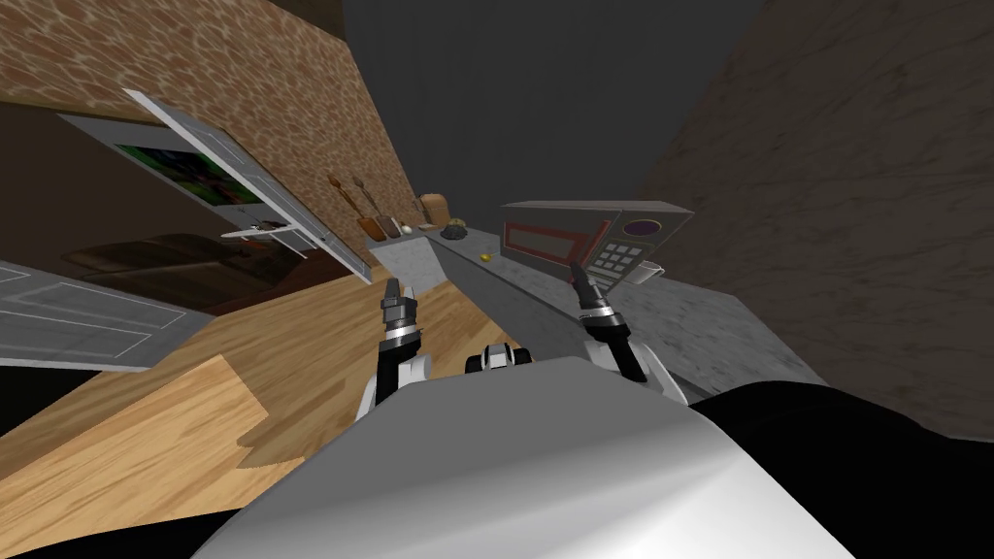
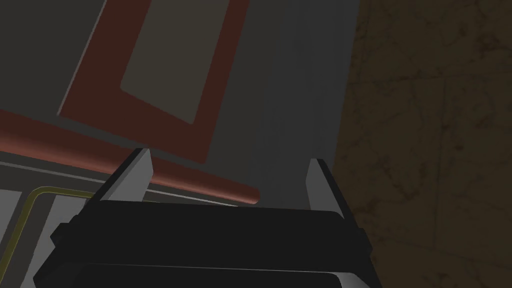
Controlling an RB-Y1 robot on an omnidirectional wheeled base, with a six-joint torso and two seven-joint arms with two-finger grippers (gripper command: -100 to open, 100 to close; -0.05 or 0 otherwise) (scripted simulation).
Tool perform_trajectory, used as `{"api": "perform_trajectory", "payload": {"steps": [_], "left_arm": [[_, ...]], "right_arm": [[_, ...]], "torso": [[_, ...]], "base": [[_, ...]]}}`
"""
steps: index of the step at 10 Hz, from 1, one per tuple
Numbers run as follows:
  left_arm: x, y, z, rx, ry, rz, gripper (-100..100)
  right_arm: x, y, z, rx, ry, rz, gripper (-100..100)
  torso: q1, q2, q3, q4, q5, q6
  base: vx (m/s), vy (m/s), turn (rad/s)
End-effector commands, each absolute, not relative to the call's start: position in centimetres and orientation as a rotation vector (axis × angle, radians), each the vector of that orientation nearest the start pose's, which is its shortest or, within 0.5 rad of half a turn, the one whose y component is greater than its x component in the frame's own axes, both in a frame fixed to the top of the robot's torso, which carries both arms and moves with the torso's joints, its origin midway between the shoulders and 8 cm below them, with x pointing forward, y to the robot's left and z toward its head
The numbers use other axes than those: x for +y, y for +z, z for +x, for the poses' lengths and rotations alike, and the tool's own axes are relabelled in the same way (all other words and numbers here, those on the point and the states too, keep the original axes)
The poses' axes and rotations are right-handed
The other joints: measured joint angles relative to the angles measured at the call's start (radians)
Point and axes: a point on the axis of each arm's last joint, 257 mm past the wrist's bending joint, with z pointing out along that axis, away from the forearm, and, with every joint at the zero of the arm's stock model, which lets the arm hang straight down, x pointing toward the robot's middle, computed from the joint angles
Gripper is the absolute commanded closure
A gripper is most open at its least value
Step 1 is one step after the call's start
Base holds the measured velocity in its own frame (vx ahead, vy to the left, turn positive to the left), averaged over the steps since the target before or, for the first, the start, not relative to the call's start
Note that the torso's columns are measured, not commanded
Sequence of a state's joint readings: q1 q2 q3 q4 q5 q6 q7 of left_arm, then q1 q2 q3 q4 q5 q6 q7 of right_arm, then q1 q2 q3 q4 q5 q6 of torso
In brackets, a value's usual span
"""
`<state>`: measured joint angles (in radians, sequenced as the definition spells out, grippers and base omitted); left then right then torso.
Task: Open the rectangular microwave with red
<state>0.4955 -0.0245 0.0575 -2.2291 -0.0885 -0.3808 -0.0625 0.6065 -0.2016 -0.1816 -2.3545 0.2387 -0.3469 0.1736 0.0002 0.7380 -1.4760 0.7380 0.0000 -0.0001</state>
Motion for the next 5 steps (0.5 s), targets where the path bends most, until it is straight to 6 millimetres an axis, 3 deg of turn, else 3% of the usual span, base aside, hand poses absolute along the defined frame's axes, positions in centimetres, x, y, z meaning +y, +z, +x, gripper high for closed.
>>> {"api": "perform_trajectory", "payload": {"steps": [1, 5], "left_arm": [[30.1, -2.1, 36.9, 0.767, -1.09, -0.724, 0], [30.1, -2.1, 36.9, 0.767, -1.09, -0.724, 0]], "right_arm": [[-32.5, -0.7, 33.8, 1.072, 0.58, 0.299, -100], [-34.2, -1.2, 33.3, 1.147, 0.395, 0.19, -100]], "torso": [[0.0, 0.0, 0.0, 0.0, 0.0, 0.0], [0.0, 0.0, 0.0, 0.0, 0.0, 0.0]], "base": [[0.036, 0.035, -0.073], [0.038, 0.037, -0.067]]}}
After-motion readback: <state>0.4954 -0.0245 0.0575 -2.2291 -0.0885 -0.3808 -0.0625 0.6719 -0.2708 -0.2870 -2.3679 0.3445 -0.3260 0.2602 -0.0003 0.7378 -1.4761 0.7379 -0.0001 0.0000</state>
